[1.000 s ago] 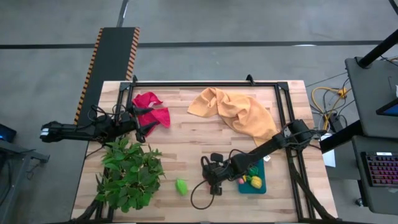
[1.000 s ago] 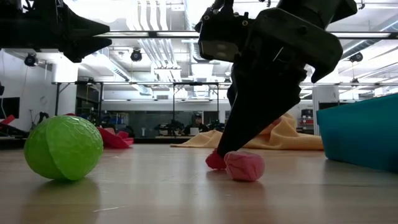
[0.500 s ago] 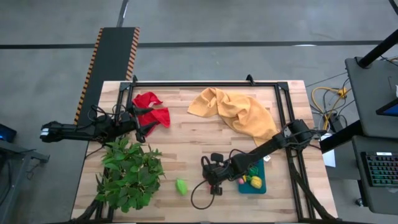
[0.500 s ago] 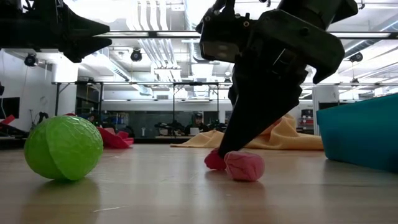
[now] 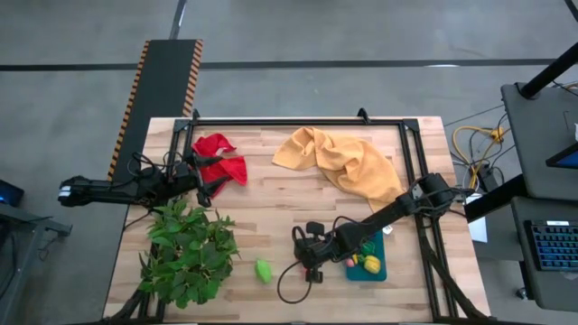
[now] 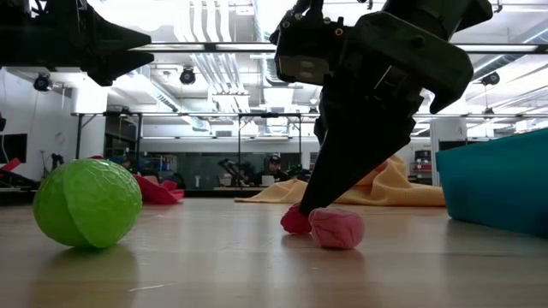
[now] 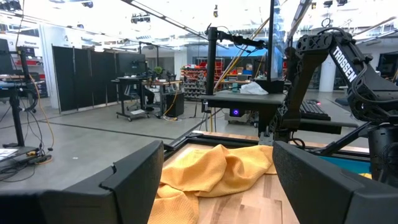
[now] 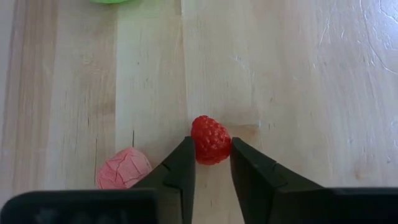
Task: Pick and placing Produce into tupperware
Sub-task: Put the red raspberry into the blue bin
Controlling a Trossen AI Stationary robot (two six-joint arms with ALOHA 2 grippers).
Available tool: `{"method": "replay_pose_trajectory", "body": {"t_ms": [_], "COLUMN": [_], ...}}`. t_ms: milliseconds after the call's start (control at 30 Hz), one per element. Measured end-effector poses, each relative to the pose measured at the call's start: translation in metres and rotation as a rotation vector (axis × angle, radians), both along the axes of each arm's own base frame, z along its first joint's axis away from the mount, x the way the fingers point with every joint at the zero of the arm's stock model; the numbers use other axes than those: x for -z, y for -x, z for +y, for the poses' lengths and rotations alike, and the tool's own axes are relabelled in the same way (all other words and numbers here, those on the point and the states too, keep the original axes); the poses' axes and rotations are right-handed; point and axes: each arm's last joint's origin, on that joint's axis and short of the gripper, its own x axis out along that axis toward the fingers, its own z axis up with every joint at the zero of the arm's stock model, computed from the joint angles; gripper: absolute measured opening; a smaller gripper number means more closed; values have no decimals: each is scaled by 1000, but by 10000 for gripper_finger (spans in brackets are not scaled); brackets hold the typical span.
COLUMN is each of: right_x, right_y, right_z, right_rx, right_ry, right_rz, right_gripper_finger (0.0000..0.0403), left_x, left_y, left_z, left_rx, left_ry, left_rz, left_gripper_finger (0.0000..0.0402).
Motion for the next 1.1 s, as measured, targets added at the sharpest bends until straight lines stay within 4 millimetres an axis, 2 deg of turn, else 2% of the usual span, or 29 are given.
{"method": "replay_pose_trajectory", "body": {"t_ms": [1100], "right_x": [-9], "right_y": [-1], "right_z": [1], "right_rx": [-43], "right_ry": [35], "right_rz": [19], "right_gripper_finger": [70], "left_x": [0], "left_y": [0], "left_z": [0], "left_rx": [0], "left_ry": [0], "left_rz": [1], "left_gripper_finger": [288]}}
